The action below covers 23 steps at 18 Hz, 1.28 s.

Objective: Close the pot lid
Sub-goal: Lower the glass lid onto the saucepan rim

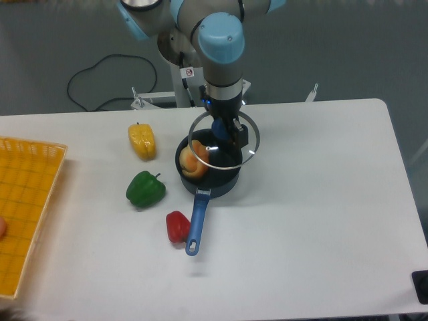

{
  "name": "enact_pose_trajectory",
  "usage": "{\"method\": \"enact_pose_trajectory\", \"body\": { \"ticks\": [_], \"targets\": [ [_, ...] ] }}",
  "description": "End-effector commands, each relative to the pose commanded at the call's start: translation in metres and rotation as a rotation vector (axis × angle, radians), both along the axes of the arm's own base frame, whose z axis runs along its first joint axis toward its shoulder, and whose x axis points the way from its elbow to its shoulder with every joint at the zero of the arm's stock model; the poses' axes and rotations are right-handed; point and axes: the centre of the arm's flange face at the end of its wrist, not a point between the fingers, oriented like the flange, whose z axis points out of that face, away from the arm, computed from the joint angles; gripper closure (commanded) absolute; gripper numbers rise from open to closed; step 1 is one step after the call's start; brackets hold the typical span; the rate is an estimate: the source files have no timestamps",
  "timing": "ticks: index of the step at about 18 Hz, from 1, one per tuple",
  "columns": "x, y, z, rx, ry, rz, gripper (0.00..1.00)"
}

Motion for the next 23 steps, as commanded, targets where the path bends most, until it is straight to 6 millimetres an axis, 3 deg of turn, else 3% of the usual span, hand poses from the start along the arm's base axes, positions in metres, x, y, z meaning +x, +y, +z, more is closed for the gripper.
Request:
{"method": "enact_pose_trajectory", "body": {
  "ticks": [4,23],
  "targets": [
    [0.007,0.000,-0.015,-0.004,-0.001,-0.004,0.44],
    [0.022,0.016,-0.040,-0.004,0.001,0.004,0.44]
  ]
}}
